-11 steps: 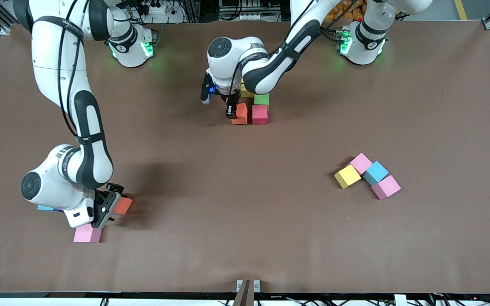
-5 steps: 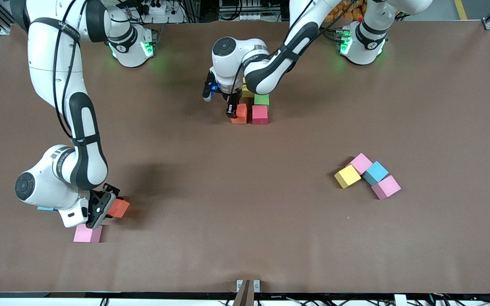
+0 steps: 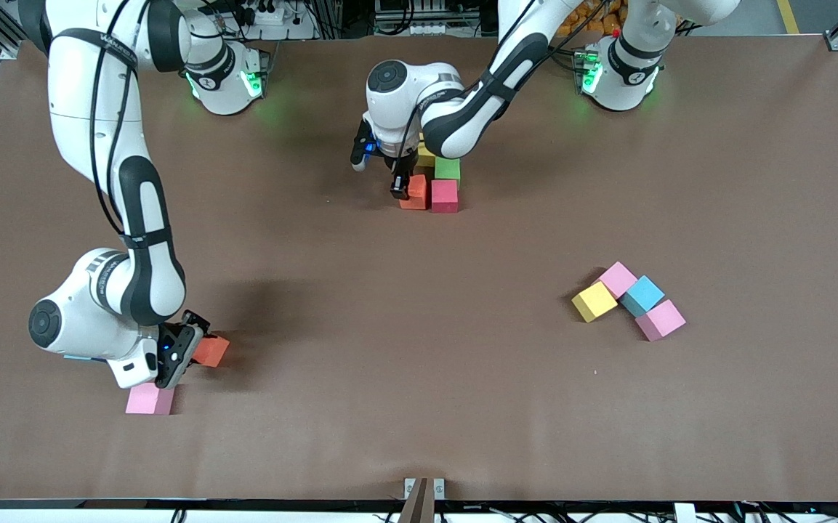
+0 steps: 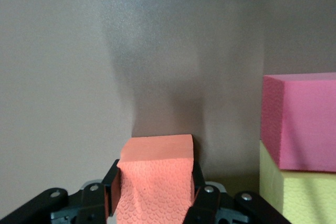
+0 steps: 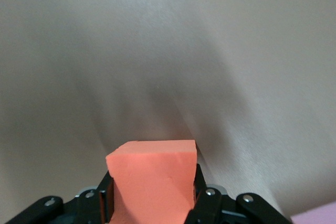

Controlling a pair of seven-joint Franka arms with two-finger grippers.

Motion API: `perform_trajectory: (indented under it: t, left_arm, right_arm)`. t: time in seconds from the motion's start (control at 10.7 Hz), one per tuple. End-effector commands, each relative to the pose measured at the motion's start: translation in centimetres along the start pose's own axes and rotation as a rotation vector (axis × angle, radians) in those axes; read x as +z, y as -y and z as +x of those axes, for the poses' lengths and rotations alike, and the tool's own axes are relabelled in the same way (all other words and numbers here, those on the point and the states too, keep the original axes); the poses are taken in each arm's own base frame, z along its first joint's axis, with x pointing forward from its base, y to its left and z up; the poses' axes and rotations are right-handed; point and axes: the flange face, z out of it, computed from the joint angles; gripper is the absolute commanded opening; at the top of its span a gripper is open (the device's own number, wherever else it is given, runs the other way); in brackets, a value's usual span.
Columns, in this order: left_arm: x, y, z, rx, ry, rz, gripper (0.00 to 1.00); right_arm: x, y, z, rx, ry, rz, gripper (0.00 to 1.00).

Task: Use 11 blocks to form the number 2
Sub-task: 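Release orange with the left gripper while the right gripper lifts the other orange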

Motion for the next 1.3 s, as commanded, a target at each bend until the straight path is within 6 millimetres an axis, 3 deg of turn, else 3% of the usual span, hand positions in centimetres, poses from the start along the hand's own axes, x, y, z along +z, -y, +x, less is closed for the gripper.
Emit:
perform_trajectory:
  t: [0.0, 0.28, 0.93, 1.21]
  left_arm:
    - [-0.9, 0.0, -1.2, 0.020, 0.007, 0.038, 0.29]
    - [-0.5, 0.3, -1.6, 0.024, 0.009, 0.046, 0.29]
    - [0.2, 0.0, -1.5, 0.027, 0.002, 0.039, 0.31]
    - [0.5, -0.2, -1.7, 0.025, 0.007, 0.035, 0.37]
  right_arm:
    - [0.1, 0.7, 1.6, -0.007, -0.005, 0.016, 0.06]
    - [-0.2, 2.6, 4.7, 0.000, 0.006, 0.029, 0.06]
    - [0.3, 3.5, 5.7, -0.010, 0.015, 0.048, 0.07]
    - [0.3, 3.4, 5.6, -0.013, 0.014, 0.047, 0.07]
